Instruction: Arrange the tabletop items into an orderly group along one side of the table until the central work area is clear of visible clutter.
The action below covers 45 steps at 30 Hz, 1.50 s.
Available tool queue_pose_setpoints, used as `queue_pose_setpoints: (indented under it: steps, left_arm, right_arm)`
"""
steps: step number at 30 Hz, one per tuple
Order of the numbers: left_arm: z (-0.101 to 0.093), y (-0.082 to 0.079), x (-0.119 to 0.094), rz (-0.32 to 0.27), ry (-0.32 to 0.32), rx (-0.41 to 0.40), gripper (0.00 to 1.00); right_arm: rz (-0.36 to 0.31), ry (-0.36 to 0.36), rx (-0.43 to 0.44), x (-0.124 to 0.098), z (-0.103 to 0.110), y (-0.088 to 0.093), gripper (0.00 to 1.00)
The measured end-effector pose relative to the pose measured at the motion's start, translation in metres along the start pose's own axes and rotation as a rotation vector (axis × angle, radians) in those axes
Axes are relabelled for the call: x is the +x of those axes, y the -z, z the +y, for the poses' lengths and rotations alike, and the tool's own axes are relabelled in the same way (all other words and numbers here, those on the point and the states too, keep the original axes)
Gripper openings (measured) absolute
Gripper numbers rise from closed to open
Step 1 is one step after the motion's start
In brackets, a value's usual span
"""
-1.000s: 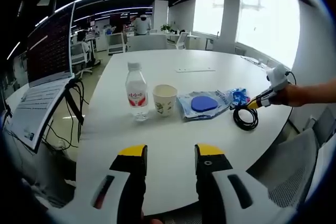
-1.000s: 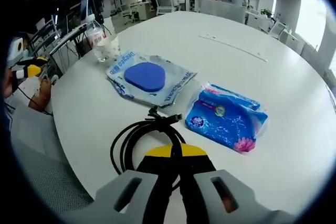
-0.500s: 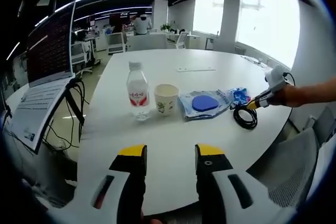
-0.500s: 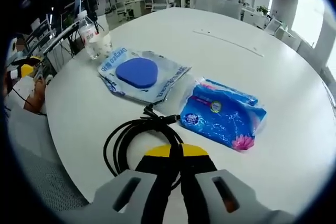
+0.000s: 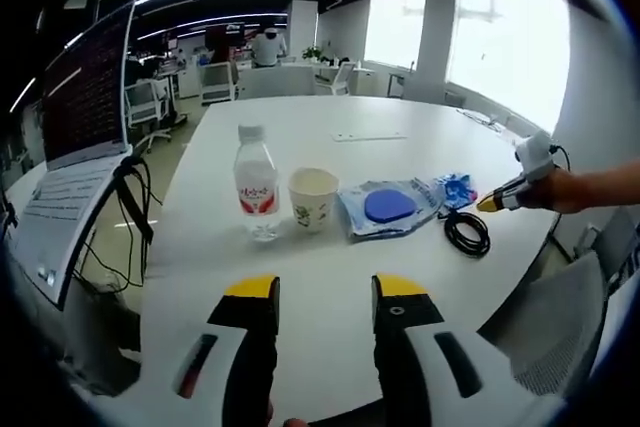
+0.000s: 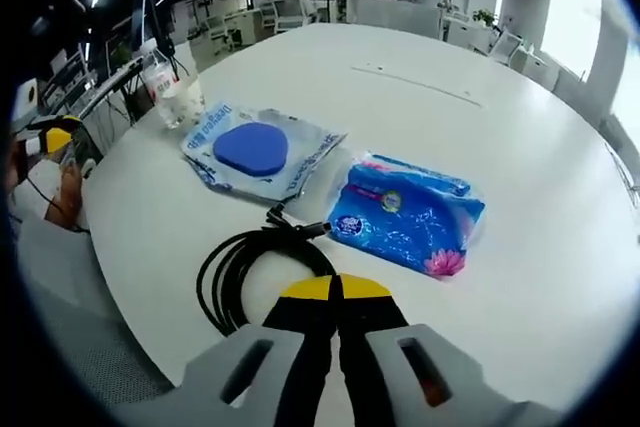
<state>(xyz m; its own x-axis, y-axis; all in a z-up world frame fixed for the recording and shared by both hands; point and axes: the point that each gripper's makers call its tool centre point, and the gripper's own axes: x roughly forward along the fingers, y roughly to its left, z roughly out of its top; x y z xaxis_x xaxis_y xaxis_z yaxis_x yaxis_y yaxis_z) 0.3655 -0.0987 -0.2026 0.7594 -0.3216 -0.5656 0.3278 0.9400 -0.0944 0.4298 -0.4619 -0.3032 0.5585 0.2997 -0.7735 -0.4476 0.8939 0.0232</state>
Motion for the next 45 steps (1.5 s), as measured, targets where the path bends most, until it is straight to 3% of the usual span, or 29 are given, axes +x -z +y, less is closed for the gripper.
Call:
queue_pose_setpoints:
  steps: [11, 13, 16, 21, 26, 36, 39, 42, 45]
  left_arm:
    - [-0.002, -0.011, 0.003, -0.017, 0.018, 0.014, 0.36]
    - [-0.002, -0.013, 0.004, -0.02, 0.021, 0.013, 0.36]
    - [-0.002, -0.016, 0.005, -0.025, 0.022, 0.015, 0.36]
    - [-0.003, -0.019, 0.006, -0.034, 0.023, 0.007, 0.36]
    - [-0.004, -0.021, 0.008, -0.041, 0.025, 0.003, 0.36]
    - [-0.004, -0.019, 0.009, -0.043, 0.026, -0.022, 0.36]
    - [-0.004, -0.016, 0.01, -0.042, 0.021, -0.029, 0.36]
    - [-0.004, -0.009, 0.012, -0.033, 0.015, -0.03, 0.36]
    - [-0.004, -0.002, 0.012, -0.023, 0.013, -0.033, 0.36]
  right_arm:
    - [-0.051, 0.009, 0.023, -0.018, 0.0, -0.014, 0.0]
    - [-0.067, 0.006, 0.029, -0.02, 0.001, -0.018, 0.03]
    - [-0.171, -0.049, 0.07, -0.032, 0.012, -0.039, 0.1]
    - [-0.215, -0.06, 0.049, -0.053, 0.023, -0.047, 0.26]
    - [-0.244, -0.057, 0.059, -0.068, 0.03, -0.045, 0.32]
    - [-0.229, -0.055, 0.046, -0.082, 0.044, -0.025, 0.5]
    - [-0.232, -0.065, 0.041, -0.085, 0.053, -0.019, 0.55]
    - [-0.235, -0.04, -0.019, -0.087, 0.061, -0.014, 0.6]
    - [-0.232, -0.056, 0.002, -0.085, 0.068, -0.008, 0.62]
